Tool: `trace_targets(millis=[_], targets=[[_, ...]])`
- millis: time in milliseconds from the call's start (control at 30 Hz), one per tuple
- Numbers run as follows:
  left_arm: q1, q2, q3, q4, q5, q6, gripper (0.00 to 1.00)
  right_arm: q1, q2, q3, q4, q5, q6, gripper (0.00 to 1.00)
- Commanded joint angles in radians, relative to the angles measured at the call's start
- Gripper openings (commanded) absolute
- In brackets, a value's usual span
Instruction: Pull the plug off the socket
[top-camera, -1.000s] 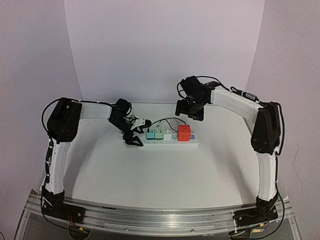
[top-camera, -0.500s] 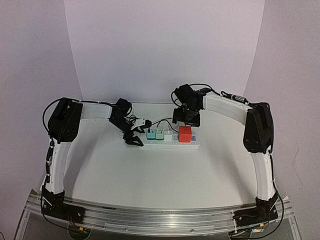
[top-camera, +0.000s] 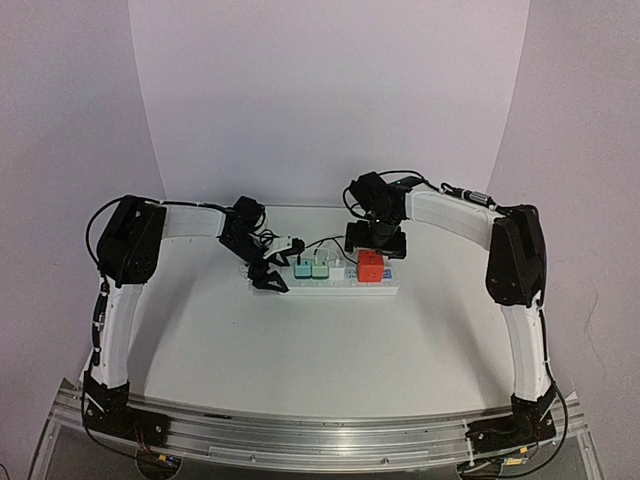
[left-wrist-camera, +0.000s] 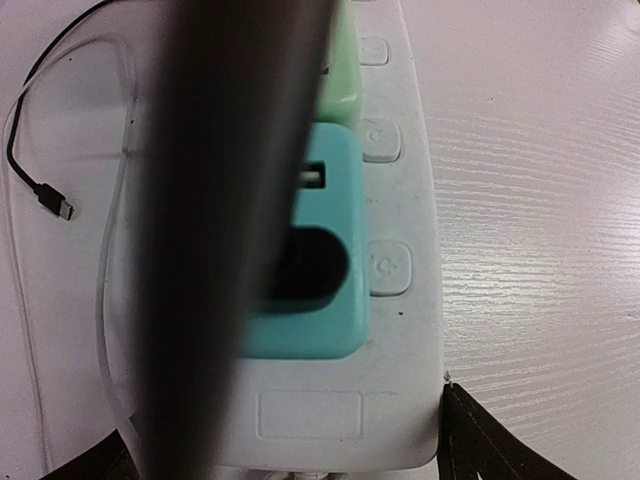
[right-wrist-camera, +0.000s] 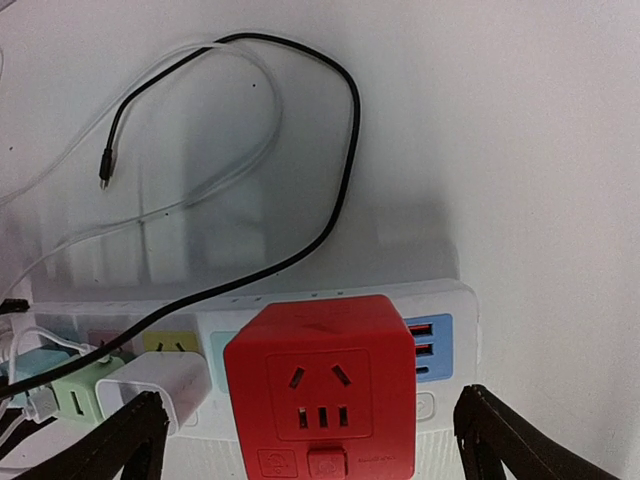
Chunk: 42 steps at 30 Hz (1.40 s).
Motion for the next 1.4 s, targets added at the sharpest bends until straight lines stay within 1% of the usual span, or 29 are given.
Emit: trace_targets(millis=[0, 133, 333, 433, 533, 667, 767, 900, 1100, 1167, 1267, 1333, 1367], targets=[[-0.006, 0.033, 0.025, -0.002, -0.025, -0.036, 0.0, 0.006, 0.053, 0.03, -0.045, -0.032, -0.009, 0.98], [-0.005, 0.034, 0.027, 0.001, -0.028, -0.027, 0.0, 0.006, 0.073, 0.051, -0.054, -0.029, -0.036, 0.98], [-0.005, 0.032, 0.025, -0.004, -0.031, -0.019, 0.0, 0.006, 0.082, 0.062, -0.057, -0.001, -0.073, 0.85], [-0.005, 0.032, 0.026, -0.007, -0.026, -0.018, 0.0, 0.006, 0.083, 0.069, -0.057, 0.017, -0.075, 0.82], [-0.005, 0.031, 0.026, -0.008, -0.02, -0.015, 0.0, 0.006, 0.089, 0.08, -0.057, 0.029, -0.081, 0.82], [-0.005, 0.03, 0.027, -0.01, -0.018, -0.009, 0.0, 0.006, 0.102, 0.096, -0.057, 0.038, -0.096, 0.73], [-0.005, 0.029, 0.028, -0.012, -0.016, -0.006, 0.0, 0.005, 0.107, 0.103, -0.057, 0.034, -0.098, 0.71], [-0.005, 0.027, 0.03, -0.01, -0.018, -0.005, 0.0, 0.006, 0.112, 0.104, -0.058, 0.033, -0.102, 0.65], [-0.004, 0.026, 0.03, -0.009, -0.018, -0.008, 0.0, 0.005, 0.127, 0.1, -0.058, 0.022, -0.112, 0.63], [-0.004, 0.025, 0.03, -0.009, -0.016, -0.008, 0.0, 0.005, 0.13, 0.102, -0.058, 0.017, -0.113, 0.58], [-0.004, 0.026, 0.031, -0.01, -0.016, -0.012, 0.0, 0.005, 0.127, 0.107, -0.059, 0.014, -0.118, 0.42], [-0.005, 0.026, 0.031, -0.01, -0.016, -0.013, 0.0, 0.005, 0.122, 0.109, -0.06, 0.017, -0.123, 0.29], [-0.005, 0.025, 0.031, -0.01, -0.016, -0.015, 0.0, 0.005, 0.118, 0.11, -0.061, 0.018, -0.126, 0.21]])
